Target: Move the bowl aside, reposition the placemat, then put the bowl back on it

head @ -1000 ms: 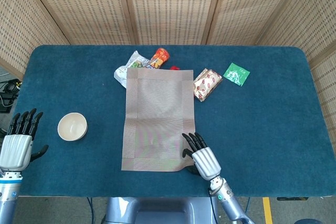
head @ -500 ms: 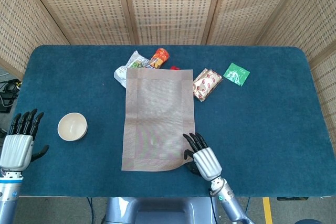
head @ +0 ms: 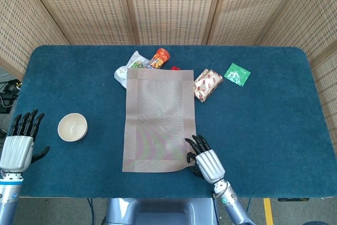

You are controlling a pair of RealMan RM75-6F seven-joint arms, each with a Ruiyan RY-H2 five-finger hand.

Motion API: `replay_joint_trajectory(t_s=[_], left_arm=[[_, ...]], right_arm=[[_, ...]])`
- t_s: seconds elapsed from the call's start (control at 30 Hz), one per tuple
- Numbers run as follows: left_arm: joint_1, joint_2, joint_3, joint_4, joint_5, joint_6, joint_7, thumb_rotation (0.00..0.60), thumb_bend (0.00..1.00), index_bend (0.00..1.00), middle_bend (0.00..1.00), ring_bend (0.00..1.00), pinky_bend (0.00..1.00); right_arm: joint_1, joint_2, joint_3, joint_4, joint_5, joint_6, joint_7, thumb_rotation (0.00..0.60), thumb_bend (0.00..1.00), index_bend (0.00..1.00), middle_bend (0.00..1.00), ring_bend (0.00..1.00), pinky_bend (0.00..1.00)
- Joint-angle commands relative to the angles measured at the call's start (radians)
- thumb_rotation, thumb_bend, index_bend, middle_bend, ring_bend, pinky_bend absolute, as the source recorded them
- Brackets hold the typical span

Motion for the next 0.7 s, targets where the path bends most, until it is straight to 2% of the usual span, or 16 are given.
replay_joint_trajectory(t_s=[0.03, 0.37, 0.7], left_arm=[[0.001, 0.0, 0.0, -0.002, 0.003, 0.003, 0.001, 0.6, 0.19, 0.04, 0.0, 0.0, 0.0], [0.001, 0.002, -0.001, -0.002, 0.003, 0.001, -0.003, 0.6, 0.19, 0.04, 0.0, 0.0, 0.0], [0.0, 0.0, -0.001, 0.0, 0.006, -0.001, -0.006, 0.6, 0.19, 0.04, 0.0, 0.0, 0.0]], right_arm=[[-0.003, 0.008, -0.002, -0.012, -0.003, 0.006, -0.003, 0.6, 0.58, 0.64, 0.22, 0.0, 0.0], [-0.01, 0.046, -0.004, -0.05, -0.012, 0.026, -0.026, 0.6, 0.58, 0.67, 0.24, 0.0, 0.0], [-0.05, 0.181, -0.005, -0.08, -0.002, 0.079, -0.063, 0.6, 0.56, 0.69, 0.26, 0.01, 0.0]])
